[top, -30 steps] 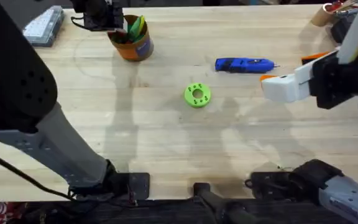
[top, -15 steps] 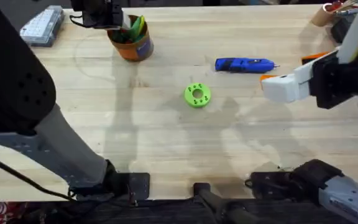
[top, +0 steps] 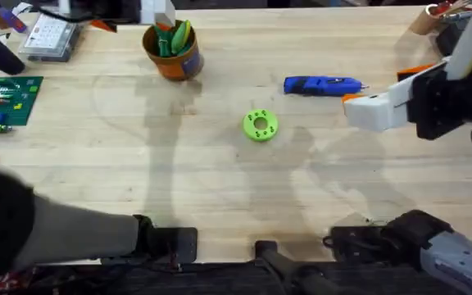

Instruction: Pick up the gripper from the table and insert it into the empty holder that is missing its gripper. Then pick up a screw, insert it into the mounting hole, and use the screwdriver to tighten it. Finally, clean up the table by picking up the vegetable and placing it into the bucket.

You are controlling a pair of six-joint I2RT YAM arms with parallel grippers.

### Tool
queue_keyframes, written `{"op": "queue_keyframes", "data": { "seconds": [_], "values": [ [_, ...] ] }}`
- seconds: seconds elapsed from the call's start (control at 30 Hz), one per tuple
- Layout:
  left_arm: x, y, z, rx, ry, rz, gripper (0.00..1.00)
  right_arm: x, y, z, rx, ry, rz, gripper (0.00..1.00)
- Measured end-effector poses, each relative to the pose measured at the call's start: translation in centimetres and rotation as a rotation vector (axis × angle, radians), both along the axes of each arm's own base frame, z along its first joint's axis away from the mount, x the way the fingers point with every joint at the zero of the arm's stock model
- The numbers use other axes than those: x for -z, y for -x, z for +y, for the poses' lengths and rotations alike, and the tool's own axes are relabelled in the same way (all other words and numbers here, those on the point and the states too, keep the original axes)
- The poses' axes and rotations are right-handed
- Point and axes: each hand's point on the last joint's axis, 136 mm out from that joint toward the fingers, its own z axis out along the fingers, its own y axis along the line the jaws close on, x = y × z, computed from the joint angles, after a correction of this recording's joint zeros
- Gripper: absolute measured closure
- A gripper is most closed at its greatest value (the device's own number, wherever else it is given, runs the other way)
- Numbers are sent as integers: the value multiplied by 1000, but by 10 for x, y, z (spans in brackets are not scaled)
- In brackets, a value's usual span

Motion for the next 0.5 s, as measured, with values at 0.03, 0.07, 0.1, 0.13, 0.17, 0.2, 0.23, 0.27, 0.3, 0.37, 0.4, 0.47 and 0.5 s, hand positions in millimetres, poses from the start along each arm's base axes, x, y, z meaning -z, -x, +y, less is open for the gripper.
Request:
{"op": "queue_keyframes", "data": {
  "seconds": [0.03,0.07,0.1,0.13,0.17,0.2,0.23,0.27,0.3,0.37,0.4,0.47,0.5],
  "values": [
    [-6,9,-1,0,1,5,14,0,0,0,0,0,0,18],
    [-11,20,-1,1,2,15,14,0,0,0,0,0,0,18],
    [-15,31,-2,1,3,28,14,0,0,0,0,0,0,18],
    [-20,41,-3,2,4,39,14,0,0,0,0,0,0,18],
    [-23,53,-4,4,5,54,14,0,0,0,0,0,0,18],
    [-27,64,-5,6,5,67,14,0,0,0,0,0,-1,18],
    [-31,74,-7,10,5,75,14,0,0,0,0,0,-1,18],
    [-35,82,-9,16,5,77,14,0,0,0,0,0,-1,18],
    [-38,90,-12,22,7,78,14,0,0,0,0,0,-1,18],
    [-45,100,-20,35,12,62,15,0,0,0,0,0,-1,18],
    [-48,104,-25,42,17,46,14,0,0,0,0,0,-1,18],
    [-47,116,-36,63,27,36,13,0,0,0,0,0,-1,18],
    [-44,123,-42,78,31,36,13,0,0,0,0,0,-1,18]
  ]
}}
